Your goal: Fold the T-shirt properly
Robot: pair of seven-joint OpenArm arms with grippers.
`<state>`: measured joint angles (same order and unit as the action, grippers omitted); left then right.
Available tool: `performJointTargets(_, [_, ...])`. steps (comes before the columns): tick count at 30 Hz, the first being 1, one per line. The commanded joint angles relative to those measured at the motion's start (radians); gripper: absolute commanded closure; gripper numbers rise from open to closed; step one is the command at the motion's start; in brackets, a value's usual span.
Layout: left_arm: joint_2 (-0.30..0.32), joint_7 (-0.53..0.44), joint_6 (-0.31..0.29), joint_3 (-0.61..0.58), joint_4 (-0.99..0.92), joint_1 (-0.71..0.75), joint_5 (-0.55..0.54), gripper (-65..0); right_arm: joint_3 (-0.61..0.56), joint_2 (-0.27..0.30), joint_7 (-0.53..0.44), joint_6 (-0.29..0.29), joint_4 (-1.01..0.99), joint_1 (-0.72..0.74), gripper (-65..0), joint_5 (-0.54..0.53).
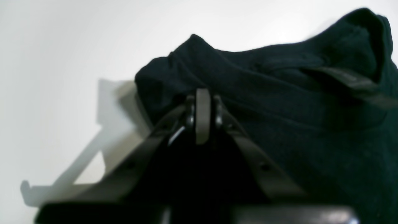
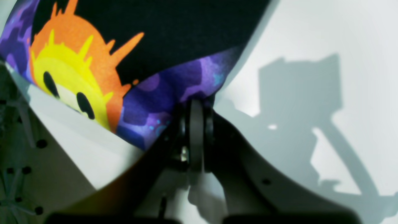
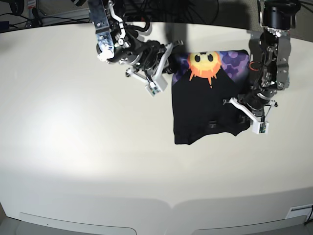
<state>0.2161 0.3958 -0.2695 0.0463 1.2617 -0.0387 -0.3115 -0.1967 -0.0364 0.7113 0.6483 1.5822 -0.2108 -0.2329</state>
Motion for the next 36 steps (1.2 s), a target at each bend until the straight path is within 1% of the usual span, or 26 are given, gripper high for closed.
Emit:
performJointTargets(1, [0.011, -0.021, -0.008, 0.004, 0.022, -0.016, -0.011, 0.0, 0.000, -0.002, -0.009, 0.011, 0.027, 0.004, 0.0, -0.002])
performJointTargets(4, [0.040, 0.009, -0.008, 0.005, 0.079, 0.000, -0.066, 0.0, 0.010, 0.001, -0.027, 0.012, 0.108, -0.032, 0.0, 0.004])
performJointTargets(7, [0.091, 0.034, -0.007, 0.006, 0.206, 0.053, -0.149, 0.0, 0.048, 0.000, -0.036, 0.011, 0.238, -0.087, 0.0, 0.043])
performJointTargets(9, [0.121, 0.063, -0.006, 0.008, 0.302, 0.109, -0.161, 0.0, 0.088, 0.000, -0.034, 0.010, 0.318, -0.127, 0.0, 0.047])
performJointTargets(10, [0.133, 0.078, 0.008, 0.012, 0.344, 0.143, -0.157, 0.0, 0.111, 0.001, -0.034, 0.010, 0.352, -0.147, 0.0, 0.047])
performJointTargets(12, [0.154, 0.073, 0.045, 0.028, 0.414, 0.226, -0.156, 0.0, 0.162, 0.001, -0.034, 0.010, 0.410, -0.188, 0.0, 0.046])
performJointTargets(14, [0.160, 0.061, 0.078, 0.069, 0.465, 0.316, -0.164, 0.0, 0.223, 0.001, -0.032, 0.011, 0.457, -0.231, 0.0, 0.046])
performJointTargets(16, [0.161, 0.068, 0.103, 0.119, 0.507, 0.413, -0.200, 0.0, 0.288, 0.001, -0.024, 0.014, 0.496, -0.279, 0.0, 0.042])
performJointTargets(18, [0.161, 0.086, 0.106, 0.175, 0.544, 0.513, -0.226, 0.0, 0.347, 0.001, 0.005, 0.036, 0.533, -0.331, 0.0, 0.042])
performJointTargets(20, [0.161, 0.082, 0.105, 0.229, 0.576, 0.616, -0.224, 0.0, 0.397, 0.001, 0.044, 0.037, 0.564, -0.386, 0.0, 0.029])
performJointTargets(23, [0.159, 0.074, 0.105, 0.297, 0.613, 0.755, -0.222, 0.0, 0.467, 0.001, 0.116, 0.037, 0.597, -0.471, 0.0, -0.026])
performJointTargets(25, [0.144, 0.071, 0.105, 0.332, 0.624, 0.831, -0.209, 0.0, 0.513, 0.001, 0.143, 0.037, 0.603, -0.528, 0.0, -0.040])
performJointTargets(26, [0.131, 0.071, 0.105, 0.348, 0.624, 0.866, -0.203, 0.0, 0.535, 0.001, 0.146, 0.037, 0.603, -0.557, 0.0, -0.040])
performJointTargets(28, [0.097, 0.065, 0.105, 0.371, 0.623, 0.927, -0.156, 0.0, 0.572, 0.001, 0.145, 0.037, 0.603, -0.621, 0.0, -0.040])
performJointTargets(31, [0.050, -0.003, 0.105, 0.378, 0.623, 1.010, -0.049, 0.0, 0.604, 0.001, 0.142, 0.037, 0.602, -0.716, 0.0, -0.040])
performJointTargets(33, [0.026, -0.027, 0.101, 0.378, 0.623, 1.052, -0.006, 0.0, 0.610, 0.001, 0.143, 0.036, 0.597, -0.772, 0.0, -0.039])
performJointTargets(35, [0.015, -0.027, 0.076, 0.378, 0.615, 1.076, -0.003, 0.0, 0.610, 0.000, 0.133, 0.036, 0.574, -0.813, 0.0, -0.040])
performJointTargets(36, [0.014, -0.027, 0.047, 0.378, 0.600, 1.081, -0.013, 0.0, 0.610, 0.000, 0.120, 0.036, 0.551, -0.822, 0.0, -0.040])
